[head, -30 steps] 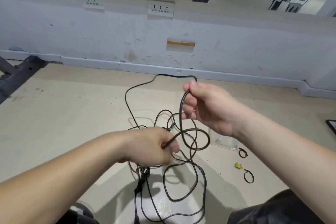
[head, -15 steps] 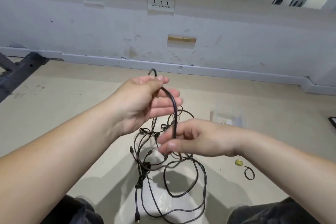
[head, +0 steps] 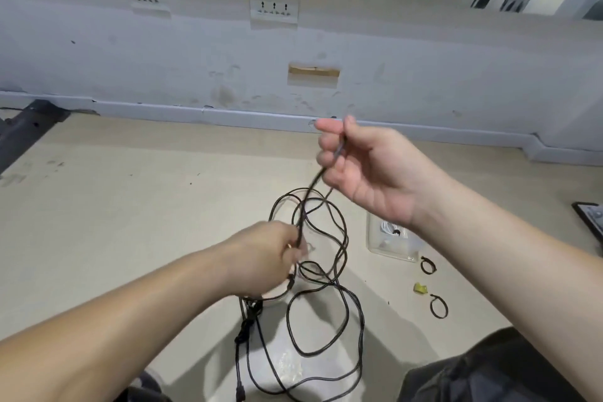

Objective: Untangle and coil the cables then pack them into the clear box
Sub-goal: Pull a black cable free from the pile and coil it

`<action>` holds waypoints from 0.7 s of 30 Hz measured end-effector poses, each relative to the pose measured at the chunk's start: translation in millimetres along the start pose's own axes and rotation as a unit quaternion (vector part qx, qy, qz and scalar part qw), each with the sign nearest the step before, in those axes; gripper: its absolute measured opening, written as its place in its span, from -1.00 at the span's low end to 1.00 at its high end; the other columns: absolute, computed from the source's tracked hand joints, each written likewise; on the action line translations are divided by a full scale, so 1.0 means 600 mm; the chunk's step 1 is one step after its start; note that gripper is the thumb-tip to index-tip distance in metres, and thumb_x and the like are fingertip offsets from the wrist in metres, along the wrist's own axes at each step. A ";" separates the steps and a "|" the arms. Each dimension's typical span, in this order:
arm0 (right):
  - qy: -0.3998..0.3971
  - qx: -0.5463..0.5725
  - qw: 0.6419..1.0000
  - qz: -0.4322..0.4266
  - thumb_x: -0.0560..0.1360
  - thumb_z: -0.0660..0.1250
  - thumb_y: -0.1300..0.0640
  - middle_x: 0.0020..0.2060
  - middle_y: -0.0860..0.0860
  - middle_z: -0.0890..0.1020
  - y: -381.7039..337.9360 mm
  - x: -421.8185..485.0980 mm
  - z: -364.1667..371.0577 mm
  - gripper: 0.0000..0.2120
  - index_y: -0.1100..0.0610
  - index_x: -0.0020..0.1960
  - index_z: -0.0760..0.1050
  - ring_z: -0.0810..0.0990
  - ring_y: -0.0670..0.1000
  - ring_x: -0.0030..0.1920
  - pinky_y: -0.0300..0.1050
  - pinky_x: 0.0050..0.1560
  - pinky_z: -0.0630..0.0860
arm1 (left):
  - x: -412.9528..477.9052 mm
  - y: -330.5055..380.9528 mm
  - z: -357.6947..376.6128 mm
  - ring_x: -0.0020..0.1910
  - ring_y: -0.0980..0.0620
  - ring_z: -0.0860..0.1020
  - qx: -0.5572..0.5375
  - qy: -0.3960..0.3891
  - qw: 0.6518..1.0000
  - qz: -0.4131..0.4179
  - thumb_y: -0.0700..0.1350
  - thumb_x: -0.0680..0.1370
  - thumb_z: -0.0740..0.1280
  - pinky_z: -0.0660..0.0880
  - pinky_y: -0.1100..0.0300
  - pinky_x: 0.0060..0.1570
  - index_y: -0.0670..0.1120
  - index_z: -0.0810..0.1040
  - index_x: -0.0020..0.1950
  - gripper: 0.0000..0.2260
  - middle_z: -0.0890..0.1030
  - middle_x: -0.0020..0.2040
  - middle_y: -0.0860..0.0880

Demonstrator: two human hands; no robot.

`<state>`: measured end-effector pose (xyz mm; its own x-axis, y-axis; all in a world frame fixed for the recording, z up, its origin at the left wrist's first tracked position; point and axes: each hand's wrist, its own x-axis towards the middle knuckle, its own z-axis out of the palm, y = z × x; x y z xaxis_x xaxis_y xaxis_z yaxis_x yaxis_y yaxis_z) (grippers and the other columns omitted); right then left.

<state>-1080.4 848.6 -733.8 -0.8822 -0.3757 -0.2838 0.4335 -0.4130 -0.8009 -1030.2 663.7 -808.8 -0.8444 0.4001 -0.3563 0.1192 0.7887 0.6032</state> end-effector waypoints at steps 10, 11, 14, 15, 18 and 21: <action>-0.121 -0.643 0.746 0.122 0.66 0.27 0.05 0.02 0.01 0.75 0.091 -0.037 -0.051 -0.82 0.10 0.15 0.59 0.70 0.05 0.08 0.01 0.23 0.59 | -0.005 0.070 -0.108 -0.03 -0.24 0.75 -0.686 0.111 0.717 0.043 -0.17 0.74 0.16 0.69 0.07 -0.19 -0.23 0.46 0.18 -0.85 0.73 -0.01 -0.30; -0.102 -0.618 0.767 0.137 0.69 0.22 0.04 -0.01 0.06 0.76 0.094 -0.039 -0.051 -0.79 0.13 0.15 0.55 0.72 0.07 -0.03 -0.04 0.12 0.63 | -0.004 0.068 -0.110 -0.01 -0.25 0.75 -0.698 0.114 0.705 0.043 -0.16 0.74 0.16 0.70 0.05 -0.17 -0.24 0.47 0.19 -0.83 0.73 0.01 -0.32; -0.025 -0.464 0.877 0.120 0.74 0.12 0.08 -0.26 0.21 0.71 0.077 -0.033 -0.041 -0.76 0.24 0.11 0.44 0.62 0.11 -0.37 -0.05 -0.27 0.57 | 0.002 0.061 -0.098 0.00 -0.19 0.75 -0.669 0.091 0.738 -0.014 -0.07 0.74 0.17 0.70 -0.03 -0.05 -0.22 0.51 0.20 -0.76 0.71 0.09 -0.30; -0.001 -0.410 0.907 0.098 0.73 0.15 0.07 -0.35 0.16 0.66 0.068 -0.029 -0.038 -0.76 0.24 0.08 0.43 0.56 0.08 -0.43 -0.05 -0.31 0.53 | 0.002 0.056 -0.087 0.02 -0.16 0.74 -0.635 0.070 0.769 -0.038 -0.10 0.71 0.21 0.69 -0.04 0.00 -0.20 0.53 0.21 -0.79 0.71 0.14 -0.25; 0.023 -0.235 0.968 0.087 0.72 0.16 0.06 -0.42 0.01 0.48 0.048 -0.016 -0.025 -0.79 0.19 0.05 0.44 0.32 -0.04 -0.48 -0.16 -0.39 0.28 | -0.004 0.050 -0.048 0.11 -0.03 0.72 -0.501 0.062 0.862 -0.035 -0.35 0.56 0.37 0.68 -0.07 0.11 -0.05 0.52 0.36 -0.60 0.65 0.30 0.05; 0.031 -0.148 0.983 0.103 0.71 0.05 0.21 -0.39 -0.01 0.43 0.047 -0.010 -0.007 -0.79 0.20 0.10 0.45 0.24 -0.07 -0.48 -0.19 -0.40 0.14 | -0.003 0.053 -0.031 0.05 -0.03 0.73 -0.457 0.170 0.871 -0.056 -0.33 0.44 0.48 0.67 -0.09 0.13 0.03 0.48 0.37 -0.45 0.64 0.22 0.11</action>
<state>-1063.6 842.6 -756.7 -0.7952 -0.3708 -0.4798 0.5393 -0.0708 -0.8391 -1034.7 679.3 -776.1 -0.9486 0.0598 -0.3108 -0.3082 0.0495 0.9500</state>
